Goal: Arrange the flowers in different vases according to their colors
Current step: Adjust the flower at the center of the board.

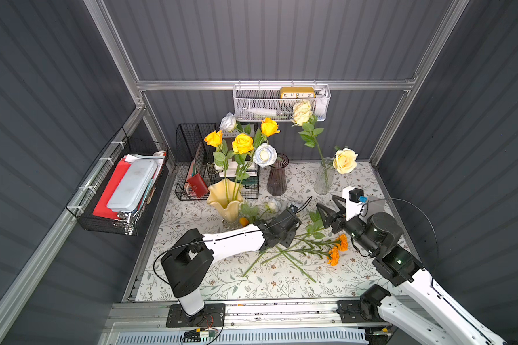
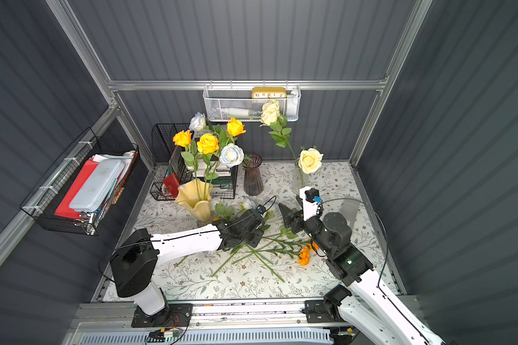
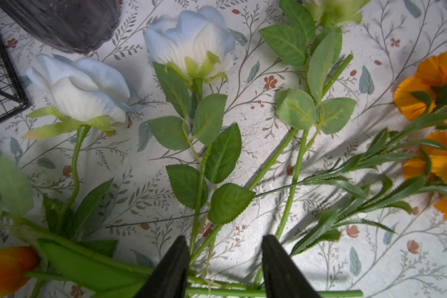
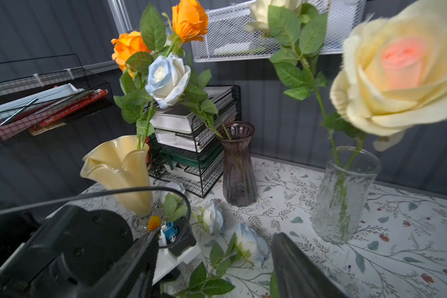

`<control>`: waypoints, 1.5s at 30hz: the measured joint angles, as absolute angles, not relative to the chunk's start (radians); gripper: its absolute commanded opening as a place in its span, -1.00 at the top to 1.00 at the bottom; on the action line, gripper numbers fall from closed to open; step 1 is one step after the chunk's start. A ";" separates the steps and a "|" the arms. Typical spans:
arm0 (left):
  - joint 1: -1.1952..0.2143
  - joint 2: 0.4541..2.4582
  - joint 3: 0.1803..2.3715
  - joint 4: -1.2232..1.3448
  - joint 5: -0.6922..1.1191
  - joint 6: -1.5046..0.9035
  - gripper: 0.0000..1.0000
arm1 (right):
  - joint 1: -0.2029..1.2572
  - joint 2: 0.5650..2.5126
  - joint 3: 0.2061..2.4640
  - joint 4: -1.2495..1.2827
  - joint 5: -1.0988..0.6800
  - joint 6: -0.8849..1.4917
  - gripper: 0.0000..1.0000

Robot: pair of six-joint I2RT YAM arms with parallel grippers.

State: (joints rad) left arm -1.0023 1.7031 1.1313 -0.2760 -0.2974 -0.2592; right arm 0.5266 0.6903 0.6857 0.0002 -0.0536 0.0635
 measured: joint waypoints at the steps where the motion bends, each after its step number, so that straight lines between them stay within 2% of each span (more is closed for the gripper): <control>1: -1.002 1.686 1.124 -0.271 -0.300 -0.270 -0.10 | 0.527 0.698 0.696 -0.030 -0.080 0.070 -0.37; 7: -0.998 1.563 1.094 -0.235 -0.329 -0.390 -0.11 | 0.558 0.703 0.681 -0.177 -0.200 0.149 -0.36; 12: -0.992 1.462 1.072 -0.193 -0.376 -0.479 -0.09 | 0.703 0.694 0.596 -0.240 -0.218 0.222 -0.37; 19: -0.992 1.281 1.013 -0.151 -0.448 -0.545 -0.09 | 0.873 0.894 0.584 -0.257 -0.149 0.282 -0.29; 27: -0.992 1.227 0.949 -0.150 -0.493 -0.584 -0.09 | 0.888 1.274 0.715 -0.258 -0.084 0.278 -0.26; 31: -0.992 1.217 0.938 -0.151 -0.502 -0.593 -0.09 | 0.893 1.401 0.781 -0.249 -0.078 0.265 -0.19; 45: -0.992 1.173 0.930 -0.152 -0.524 -0.593 -0.09 | 0.886 1.605 0.841 -0.224 -0.015 0.241 -0.09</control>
State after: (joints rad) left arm -0.9924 1.1728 0.9302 -0.1524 -0.5243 -0.5934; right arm 0.8860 1.6047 0.8406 -0.2241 -0.0147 0.2405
